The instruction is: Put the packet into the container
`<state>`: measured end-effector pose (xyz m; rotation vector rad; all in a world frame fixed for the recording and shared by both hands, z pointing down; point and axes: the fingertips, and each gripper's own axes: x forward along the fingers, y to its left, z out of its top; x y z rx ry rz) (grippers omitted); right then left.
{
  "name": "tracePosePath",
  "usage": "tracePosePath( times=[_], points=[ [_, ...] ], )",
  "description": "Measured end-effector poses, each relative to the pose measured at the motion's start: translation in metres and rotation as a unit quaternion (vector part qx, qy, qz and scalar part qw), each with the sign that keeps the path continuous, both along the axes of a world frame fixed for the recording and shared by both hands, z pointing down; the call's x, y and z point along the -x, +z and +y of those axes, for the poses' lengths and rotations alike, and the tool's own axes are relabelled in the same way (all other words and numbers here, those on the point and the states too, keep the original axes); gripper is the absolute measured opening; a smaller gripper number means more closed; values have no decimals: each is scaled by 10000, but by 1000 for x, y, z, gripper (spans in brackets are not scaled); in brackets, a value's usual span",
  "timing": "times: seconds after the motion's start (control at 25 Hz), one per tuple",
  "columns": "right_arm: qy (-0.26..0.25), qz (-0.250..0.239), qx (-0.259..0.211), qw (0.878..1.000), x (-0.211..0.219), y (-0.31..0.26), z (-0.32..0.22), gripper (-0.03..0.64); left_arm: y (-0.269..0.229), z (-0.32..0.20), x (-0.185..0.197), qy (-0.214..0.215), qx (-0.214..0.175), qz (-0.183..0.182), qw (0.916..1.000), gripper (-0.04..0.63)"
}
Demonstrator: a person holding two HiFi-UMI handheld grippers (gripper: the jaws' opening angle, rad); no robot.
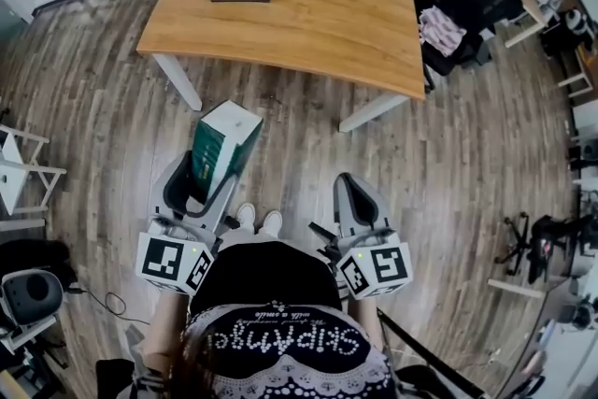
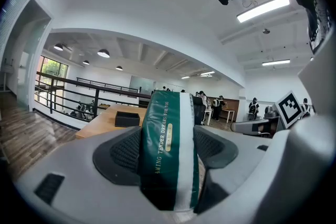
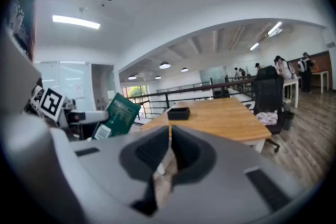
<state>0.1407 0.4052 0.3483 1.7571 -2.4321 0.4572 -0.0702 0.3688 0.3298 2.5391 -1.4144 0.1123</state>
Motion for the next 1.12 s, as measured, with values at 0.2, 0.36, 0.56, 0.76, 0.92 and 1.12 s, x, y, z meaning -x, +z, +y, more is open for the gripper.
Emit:
tracePosePath(
  times=[0.2, 0.36, 0.56, 0.76, 0.92, 1.12],
  points=[
    [-25, -94, -62, 9999, -12, 1, 11, 38, 0, 12, -5, -185, -40, -10, 9998, 344],
    [16, -96, 31, 9999, -22, 10, 23, 38, 0, 24, -9, -354, -89, 58, 9993, 342],
    [116, -182, 171, 9996, -25, 20, 35, 38, 2, 32, -8, -415, -61, 117, 9991, 341],
    [60, -200, 277, 9994, -19, 26, 22, 38, 2, 16, -1, -486, -87, 103, 9987, 341],
    [27, -178, 362, 9992, -5, 31, -3, 38, 8, -7, 15, -549, -39, 137, 9984, 341],
    [-13, -187, 353, 9992, 21, 23, -56, 38, 9, -54, 39, -550, 31, 115, 9984, 341]
  ],
)
